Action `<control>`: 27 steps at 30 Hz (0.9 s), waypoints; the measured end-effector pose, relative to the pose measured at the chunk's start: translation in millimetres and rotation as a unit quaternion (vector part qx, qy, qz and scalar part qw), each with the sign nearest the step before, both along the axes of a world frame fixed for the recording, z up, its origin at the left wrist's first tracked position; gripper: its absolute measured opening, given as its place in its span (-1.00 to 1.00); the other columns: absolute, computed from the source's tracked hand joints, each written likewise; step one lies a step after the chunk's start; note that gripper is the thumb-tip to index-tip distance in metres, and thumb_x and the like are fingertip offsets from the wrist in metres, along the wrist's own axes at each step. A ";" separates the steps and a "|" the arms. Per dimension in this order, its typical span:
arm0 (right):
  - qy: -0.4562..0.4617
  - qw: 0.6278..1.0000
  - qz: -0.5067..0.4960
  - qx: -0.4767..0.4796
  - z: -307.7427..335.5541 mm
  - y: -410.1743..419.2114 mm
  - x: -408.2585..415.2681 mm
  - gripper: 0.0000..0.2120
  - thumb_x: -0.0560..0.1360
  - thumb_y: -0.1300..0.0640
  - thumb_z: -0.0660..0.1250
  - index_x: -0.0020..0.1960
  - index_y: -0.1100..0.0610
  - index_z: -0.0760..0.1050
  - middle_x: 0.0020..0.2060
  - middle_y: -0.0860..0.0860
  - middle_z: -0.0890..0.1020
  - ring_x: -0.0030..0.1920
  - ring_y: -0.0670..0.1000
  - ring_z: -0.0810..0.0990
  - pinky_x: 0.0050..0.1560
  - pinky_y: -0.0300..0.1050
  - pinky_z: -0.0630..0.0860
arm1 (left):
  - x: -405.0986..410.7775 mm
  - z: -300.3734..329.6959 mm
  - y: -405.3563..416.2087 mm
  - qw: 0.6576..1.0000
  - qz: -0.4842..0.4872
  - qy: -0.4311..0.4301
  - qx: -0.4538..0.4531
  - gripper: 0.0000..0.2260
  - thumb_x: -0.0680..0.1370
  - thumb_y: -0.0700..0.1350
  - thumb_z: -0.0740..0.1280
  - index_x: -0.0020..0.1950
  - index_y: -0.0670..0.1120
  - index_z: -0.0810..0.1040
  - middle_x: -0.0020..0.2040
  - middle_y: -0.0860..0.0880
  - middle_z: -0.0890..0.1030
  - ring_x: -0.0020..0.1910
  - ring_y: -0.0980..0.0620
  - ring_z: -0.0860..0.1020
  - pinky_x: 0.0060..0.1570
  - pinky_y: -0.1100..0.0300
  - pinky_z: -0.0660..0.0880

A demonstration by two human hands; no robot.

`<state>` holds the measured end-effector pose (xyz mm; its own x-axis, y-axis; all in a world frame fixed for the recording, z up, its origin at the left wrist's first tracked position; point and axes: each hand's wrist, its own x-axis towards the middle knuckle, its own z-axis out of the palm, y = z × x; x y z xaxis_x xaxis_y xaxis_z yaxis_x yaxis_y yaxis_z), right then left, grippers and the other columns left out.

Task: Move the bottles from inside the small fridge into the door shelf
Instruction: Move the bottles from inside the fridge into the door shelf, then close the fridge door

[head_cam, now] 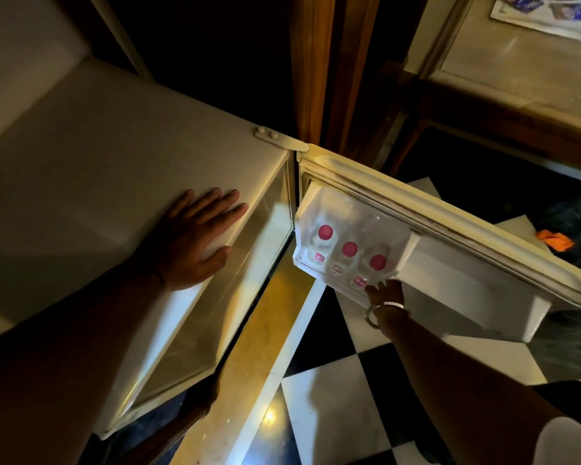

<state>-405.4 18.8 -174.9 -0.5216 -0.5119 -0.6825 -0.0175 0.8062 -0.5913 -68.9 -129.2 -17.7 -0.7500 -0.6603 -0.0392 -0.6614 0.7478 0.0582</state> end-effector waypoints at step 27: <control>0.373 0.701 0.602 -0.080 195.5 -69.6 -60.4 -0.14 0.30 0.01 0.54 0.44 0.28 0.23 0.44 0.36 0.24 0.39 0.41 0.30 0.32 0.28 0.38 | -7.4 11.2 -1.7 0.989 0.034 -0.140 -0.024 -0.30 0.53 0.23 0.09 0.64 0.15 -0.05 0.65 -0.18 0.09 0.60 -0.21 0.13 0.40 -0.48 0.09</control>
<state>-465.8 -50.8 20.6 0.1731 -0.9273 -0.3321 -0.9815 -0.1343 -0.1364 -76.3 -130.9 -6.5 -0.6686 -0.7143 -0.2066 -0.6950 0.6991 -0.1682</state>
